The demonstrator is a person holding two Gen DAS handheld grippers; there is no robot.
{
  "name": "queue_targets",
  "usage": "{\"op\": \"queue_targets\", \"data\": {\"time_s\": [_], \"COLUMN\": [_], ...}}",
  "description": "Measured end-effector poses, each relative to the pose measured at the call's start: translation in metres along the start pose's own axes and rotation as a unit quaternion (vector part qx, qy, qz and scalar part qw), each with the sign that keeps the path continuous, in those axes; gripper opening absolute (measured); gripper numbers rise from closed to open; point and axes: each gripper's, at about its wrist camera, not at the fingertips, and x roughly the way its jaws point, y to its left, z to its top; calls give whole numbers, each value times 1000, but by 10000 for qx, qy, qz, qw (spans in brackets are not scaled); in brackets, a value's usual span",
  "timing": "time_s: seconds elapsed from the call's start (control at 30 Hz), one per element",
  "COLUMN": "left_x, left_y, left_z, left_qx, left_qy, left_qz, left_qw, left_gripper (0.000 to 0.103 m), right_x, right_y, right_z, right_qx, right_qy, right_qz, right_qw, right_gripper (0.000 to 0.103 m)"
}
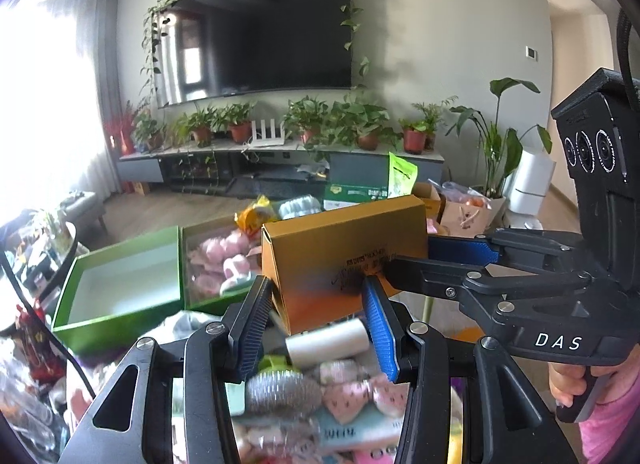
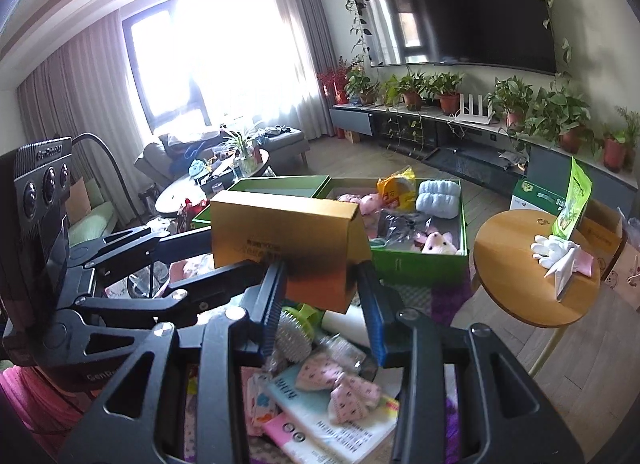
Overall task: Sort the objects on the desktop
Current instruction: 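Hold the yellow-gold box above the green box with the right gripper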
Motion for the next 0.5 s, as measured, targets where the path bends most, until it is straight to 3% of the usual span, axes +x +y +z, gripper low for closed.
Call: {"op": "queue_targets", "data": {"time_s": [0.5], "left_x": [71], "left_y": [3], "left_z": [38], "left_qx": [45], "left_qy": [344], "left_qz": [10], "left_qw": [9994], "left_gripper": [48], "right_x": [41], "right_y": [-58], "right_z": [32], "right_qx": [287], "right_qy": [-42], "right_qz": [111], "right_qw": [9995], "right_gripper": [38]}}
